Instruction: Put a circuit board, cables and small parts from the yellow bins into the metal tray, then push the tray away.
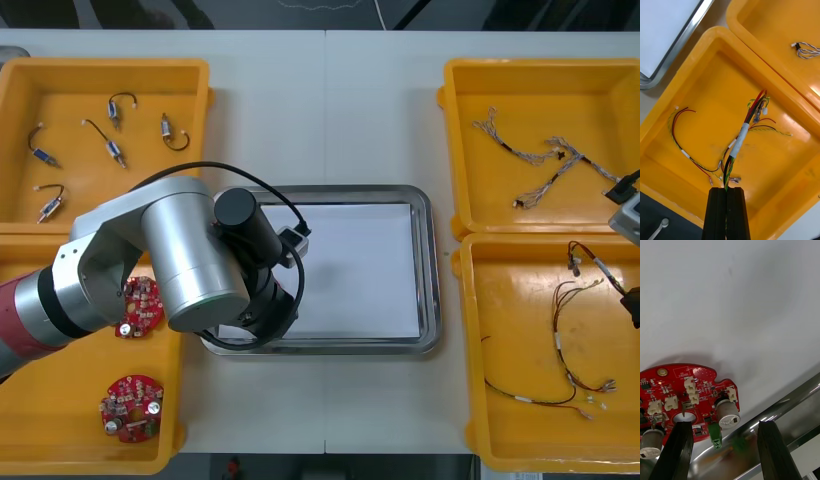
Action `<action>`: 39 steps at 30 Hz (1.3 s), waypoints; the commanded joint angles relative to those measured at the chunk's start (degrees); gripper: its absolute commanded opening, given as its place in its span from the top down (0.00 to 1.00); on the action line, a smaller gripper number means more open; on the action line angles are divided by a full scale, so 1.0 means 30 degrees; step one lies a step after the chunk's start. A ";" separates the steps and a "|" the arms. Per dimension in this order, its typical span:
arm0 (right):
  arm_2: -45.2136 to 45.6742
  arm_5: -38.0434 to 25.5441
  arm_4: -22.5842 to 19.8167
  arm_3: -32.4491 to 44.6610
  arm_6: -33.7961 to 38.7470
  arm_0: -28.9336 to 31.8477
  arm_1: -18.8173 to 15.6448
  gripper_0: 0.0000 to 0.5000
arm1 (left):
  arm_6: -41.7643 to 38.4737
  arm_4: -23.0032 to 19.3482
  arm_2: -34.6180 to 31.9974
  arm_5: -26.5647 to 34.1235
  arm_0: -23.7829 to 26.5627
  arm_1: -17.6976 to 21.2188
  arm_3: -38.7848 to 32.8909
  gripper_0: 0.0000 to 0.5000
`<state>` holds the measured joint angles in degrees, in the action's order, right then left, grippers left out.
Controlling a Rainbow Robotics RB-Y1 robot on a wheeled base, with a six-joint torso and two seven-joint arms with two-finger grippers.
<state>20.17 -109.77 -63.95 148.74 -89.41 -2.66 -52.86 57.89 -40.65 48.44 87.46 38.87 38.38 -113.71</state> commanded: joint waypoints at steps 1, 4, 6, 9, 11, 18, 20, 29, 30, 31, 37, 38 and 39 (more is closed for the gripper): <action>-0.0953 -0.0078 -0.0569 0.0421 -0.0753 -0.1368 -0.0690 1.00 | -0.1953 -0.0423 -0.1673 0.0494 0.0697 -0.0402 -0.0884 0.00; -0.1861 -0.0078 -0.1623 0.0421 -0.0841 -0.2803 -0.0690 1.00 | -0.2012 -0.0833 -0.3050 0.1783 0.0697 -0.0431 -0.1617 0.00; -0.2418 -0.0078 -0.2151 0.0421 -0.0900 -0.3623 -0.0690 1.00 | -0.2041 -0.1214 -0.3899 0.2516 0.0697 -0.0431 -0.1939 0.00; -0.3707 -0.0078 -0.2766 0.0421 -0.1046 -0.5000 -0.0690 1.00 | -0.1953 -0.1859 -0.5394 0.3746 0.0697 -0.0431 -0.2378 0.00; -0.4791 -0.0078 -0.2766 0.0421 -0.1105 -0.5967 -0.0690 1.00 | -0.1865 -0.2152 -0.6273 0.4479 0.0697 -0.0431 -0.2642 0.00; -0.9479 0.0319 -0.1301 0.0421 -0.1251 -0.9366 -0.0485 1.00 | -0.1514 -0.3529 -0.9495 0.6617 0.0872 0.0184 -0.2876 0.00; -1.1061 0.0700 -0.0481 0.0421 -0.1339 -1.0274 -0.0016 1.00 | -0.1338 -0.3616 -1.0286 0.7174 0.0931 0.0594 -0.2818 0.00; -1.6188 0.2458 0.2390 -0.0478 -0.2247 -1.2530 0.1976 1.00 | -0.0840 -0.4202 -1.2601 0.7513 0.1077 0.2557 -0.0884 0.00; -1.6451 0.2575 0.2537 -0.0566 -0.2335 -1.2647 0.2035 1.00 | -0.0811 -0.4261 -1.2747 0.7513 0.1077 0.2703 -0.0708 0.00; -1.7037 0.2868 0.2800 -0.0859 -0.2804 -1.2793 0.2181 1.00 | -0.0752 -0.4290 -1.3040 0.7513 0.1077 0.2909 -0.0328 0.00; -1.9029 0.4362 0.4031 -0.2587 -0.5997 -1.3262 0.2386 1.00 | -0.0459 -0.4144 -1.4534 0.7467 0.1077 0.3846 0.1547 0.00; -1.9264 0.4685 0.4177 -0.2939 -0.6349 -1.3262 0.2416 1.00 | -0.0430 -0.4115 -1.4827 0.7350 0.1077 0.3963 0.1928 0.00; -1.9527 0.4977 0.4412 -0.3261 -0.6700 -1.3291 0.2504 1.00 | -0.0400 -0.4027 -1.5120 0.7233 0.1077 0.4051 0.2309 0.00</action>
<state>-36.26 -96.90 -52.24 140.56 -108.18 -40.67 -46.44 55.83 -52.92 6.65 109.51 39.48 47.42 -108.74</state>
